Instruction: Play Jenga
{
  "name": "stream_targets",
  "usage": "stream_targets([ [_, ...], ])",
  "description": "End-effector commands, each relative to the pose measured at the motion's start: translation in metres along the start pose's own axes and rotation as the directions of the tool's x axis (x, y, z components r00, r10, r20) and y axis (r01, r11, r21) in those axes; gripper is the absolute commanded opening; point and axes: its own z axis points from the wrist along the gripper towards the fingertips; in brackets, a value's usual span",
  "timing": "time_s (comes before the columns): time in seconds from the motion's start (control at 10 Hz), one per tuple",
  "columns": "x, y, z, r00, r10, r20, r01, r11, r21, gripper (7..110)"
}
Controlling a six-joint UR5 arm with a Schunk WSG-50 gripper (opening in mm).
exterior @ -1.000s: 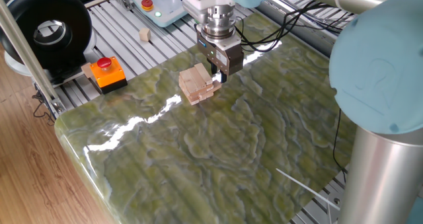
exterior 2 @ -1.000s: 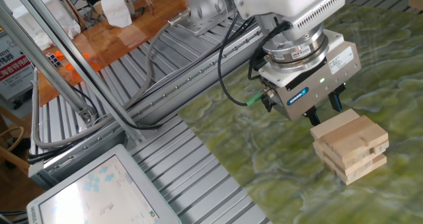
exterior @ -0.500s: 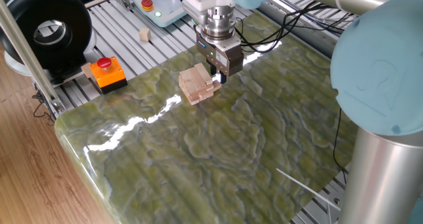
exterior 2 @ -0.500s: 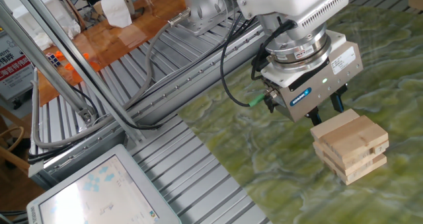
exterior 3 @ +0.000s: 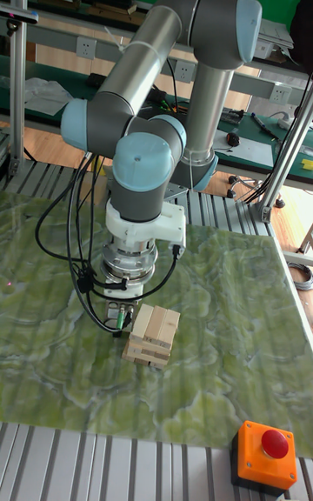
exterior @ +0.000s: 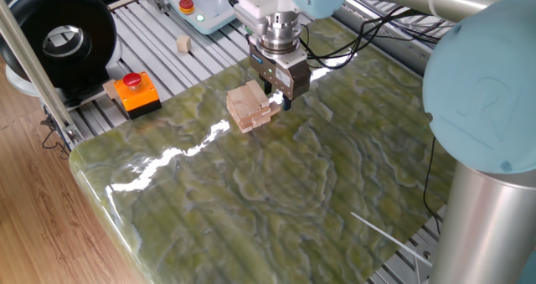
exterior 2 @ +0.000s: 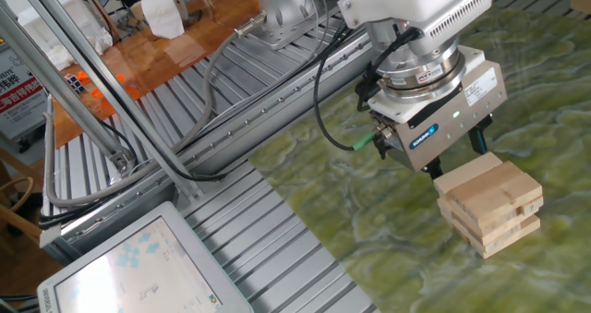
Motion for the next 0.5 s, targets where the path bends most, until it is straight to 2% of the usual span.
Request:
stream_targets([
  [0.0, -0.0091, 0.0036, 0.0006, 0.999, 0.014, 0.044, -0.013, 1.000, -0.005, 66],
  [0.4, -0.0102, 0.0022, 0.0033, 0.999, 0.034, 0.032, -0.034, 0.999, -0.002, 66],
])
